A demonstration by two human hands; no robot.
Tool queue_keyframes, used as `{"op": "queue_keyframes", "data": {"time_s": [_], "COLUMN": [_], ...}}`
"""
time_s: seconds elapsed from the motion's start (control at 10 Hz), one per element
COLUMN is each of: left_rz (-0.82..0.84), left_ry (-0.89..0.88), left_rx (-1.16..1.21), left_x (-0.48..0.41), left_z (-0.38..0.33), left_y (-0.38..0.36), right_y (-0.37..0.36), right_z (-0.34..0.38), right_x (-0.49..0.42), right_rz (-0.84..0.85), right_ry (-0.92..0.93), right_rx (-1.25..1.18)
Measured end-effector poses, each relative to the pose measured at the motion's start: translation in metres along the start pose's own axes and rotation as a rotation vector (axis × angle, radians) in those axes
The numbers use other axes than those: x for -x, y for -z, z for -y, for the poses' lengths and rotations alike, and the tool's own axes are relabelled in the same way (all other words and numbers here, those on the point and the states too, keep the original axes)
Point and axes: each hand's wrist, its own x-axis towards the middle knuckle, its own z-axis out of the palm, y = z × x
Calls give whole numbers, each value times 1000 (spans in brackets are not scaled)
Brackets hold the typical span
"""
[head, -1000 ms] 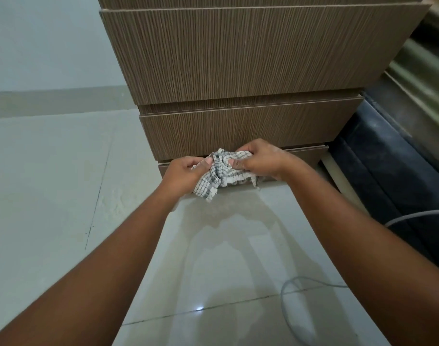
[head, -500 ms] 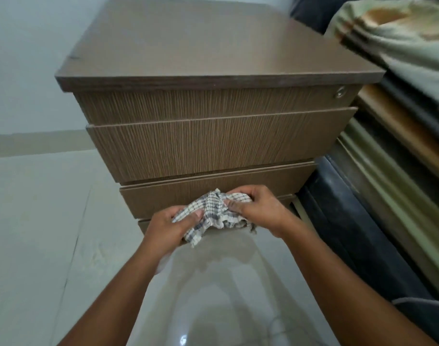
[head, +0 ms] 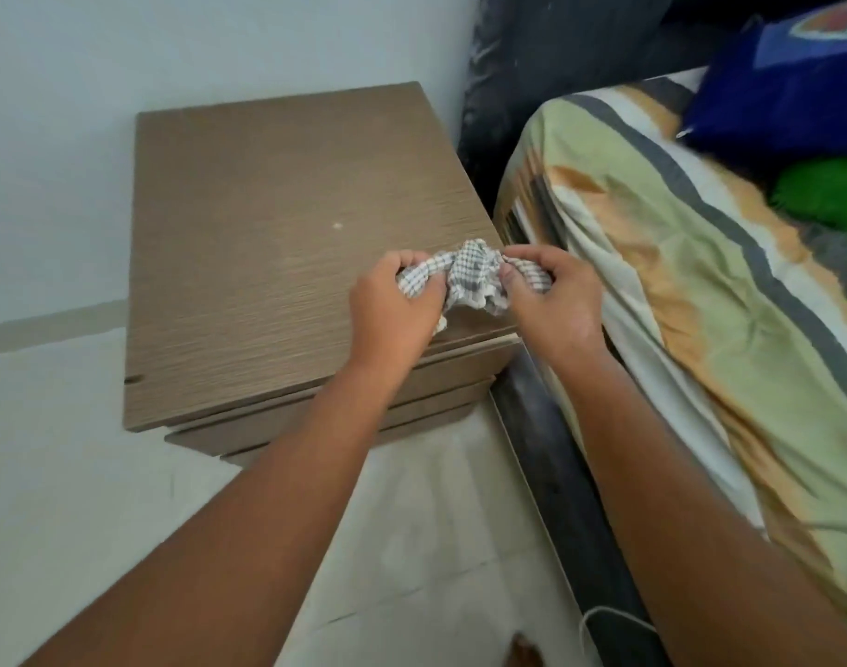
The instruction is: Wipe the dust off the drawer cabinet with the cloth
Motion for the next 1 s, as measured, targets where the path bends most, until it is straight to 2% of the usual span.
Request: {"op": "queue_keyframes", "data": {"time_s": [0.1, 0.2, 0.3, 0.4, 0.5, 0.7, 0.9, 1.0], "left_rz": [35, 81, 150, 346, 521, 604, 599, 348], "left_ry": [30, -31, -300, -434, -427, -437, -300, -324], "left_rx": [-187, -548, -883, -1046, -1182, -1268, -1314, -1092], "left_x": [-37, -49, -47, -47, -47, -39, -43, -11], "left_z": [-1, 8, 12, 12, 13, 17, -9, -29], "left_y": [-25, -37, -45, -49, -45, -39, -39, -2], "right_y": [-12, -21, -22, -21, -23, -24, -13, 22], "right_z": [2, -8, -21, -33, -36, -37, -6, 37], "right_x": [-32, -43, -35, -24, -19, -21, -25, -7], "right_rz": [33, 100, 131, 257, 438, 548, 573, 336], "right_ry": [-22, 68, 136, 184, 192, 213, 93, -15], "right_rx": [132, 320, 605, 765, 826, 767, 683, 355]}}
